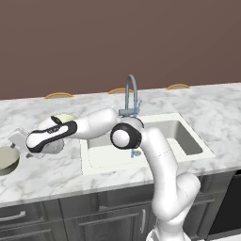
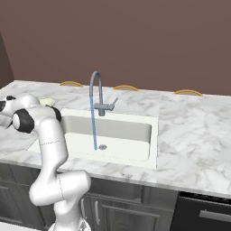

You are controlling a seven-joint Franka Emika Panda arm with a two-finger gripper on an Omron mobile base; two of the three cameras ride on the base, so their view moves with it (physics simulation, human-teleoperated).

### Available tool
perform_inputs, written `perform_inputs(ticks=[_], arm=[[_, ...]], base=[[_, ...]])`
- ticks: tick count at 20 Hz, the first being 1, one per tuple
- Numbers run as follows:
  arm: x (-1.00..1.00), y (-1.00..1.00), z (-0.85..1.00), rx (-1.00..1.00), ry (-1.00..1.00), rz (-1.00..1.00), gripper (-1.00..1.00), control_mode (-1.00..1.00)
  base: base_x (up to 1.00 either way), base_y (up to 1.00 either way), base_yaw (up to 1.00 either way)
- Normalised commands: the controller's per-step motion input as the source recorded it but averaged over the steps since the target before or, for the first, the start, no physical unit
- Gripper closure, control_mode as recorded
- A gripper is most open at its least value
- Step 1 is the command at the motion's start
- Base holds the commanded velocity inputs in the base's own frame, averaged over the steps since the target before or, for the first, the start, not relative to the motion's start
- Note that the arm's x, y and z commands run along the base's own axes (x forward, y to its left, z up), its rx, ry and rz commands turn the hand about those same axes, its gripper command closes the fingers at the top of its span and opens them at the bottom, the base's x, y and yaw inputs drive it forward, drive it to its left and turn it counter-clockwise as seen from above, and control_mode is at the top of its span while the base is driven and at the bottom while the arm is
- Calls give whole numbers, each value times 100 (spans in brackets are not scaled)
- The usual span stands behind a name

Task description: Rinse each bowl for a few seconds and place them down in the sink or on the counter.

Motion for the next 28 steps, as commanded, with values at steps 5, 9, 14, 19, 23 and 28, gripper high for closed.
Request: perform_inputs(ticks=[5,9,14,19,23,28], arm=[[1,10,-4,0,0,0,-100,-100],[4,12,-1,0,0,0,-100,-100],[4,13,-2,0,0,0,-100,-100],[1,8,-5,0,0,0,-100,-100],[0,5,-7,0,0,0,-100,-100],[0,3,-9,0,0,0,100,-100]], base=[[0,0,0],[0,0,0],[0,0,0],[0,0,0],[0,0,0],[0,0,0]])
